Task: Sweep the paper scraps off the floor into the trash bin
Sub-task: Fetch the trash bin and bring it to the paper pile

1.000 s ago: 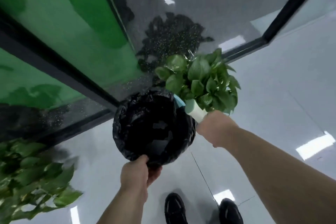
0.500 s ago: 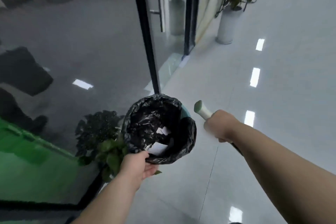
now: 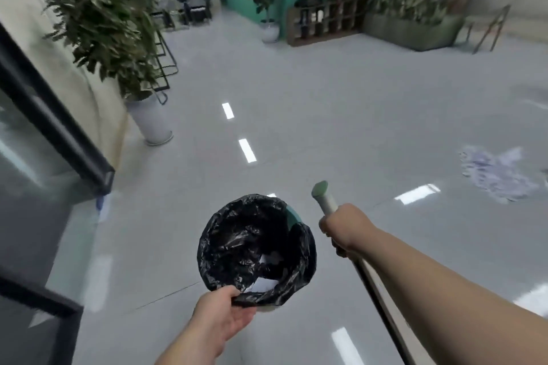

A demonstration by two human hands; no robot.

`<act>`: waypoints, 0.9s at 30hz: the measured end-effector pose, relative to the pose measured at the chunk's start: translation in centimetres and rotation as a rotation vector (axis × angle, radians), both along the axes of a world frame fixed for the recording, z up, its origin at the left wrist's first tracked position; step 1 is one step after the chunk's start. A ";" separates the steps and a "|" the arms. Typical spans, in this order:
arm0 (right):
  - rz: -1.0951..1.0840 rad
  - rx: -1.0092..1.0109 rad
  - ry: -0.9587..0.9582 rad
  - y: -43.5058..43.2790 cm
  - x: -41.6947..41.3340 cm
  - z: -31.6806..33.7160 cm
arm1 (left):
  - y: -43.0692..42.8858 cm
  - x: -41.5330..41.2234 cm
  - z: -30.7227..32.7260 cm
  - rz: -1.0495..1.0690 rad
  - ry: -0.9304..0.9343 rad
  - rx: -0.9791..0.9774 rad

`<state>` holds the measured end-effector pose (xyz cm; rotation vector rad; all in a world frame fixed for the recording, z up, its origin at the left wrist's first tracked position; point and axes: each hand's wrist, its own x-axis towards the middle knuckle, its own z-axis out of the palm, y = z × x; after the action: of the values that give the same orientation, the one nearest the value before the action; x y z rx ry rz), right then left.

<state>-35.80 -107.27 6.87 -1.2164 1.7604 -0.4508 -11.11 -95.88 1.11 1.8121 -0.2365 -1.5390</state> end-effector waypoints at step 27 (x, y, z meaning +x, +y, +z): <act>-0.860 0.178 0.044 -31.3 -35.8 -6.8 | -53.7 -37.3 -7.2 -0.767 0.151 0.150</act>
<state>-71.62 -138.52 0.02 -0.2920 2.2569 -0.7321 -48.46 -149.56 -6.09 1.8009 -0.8355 -2.2508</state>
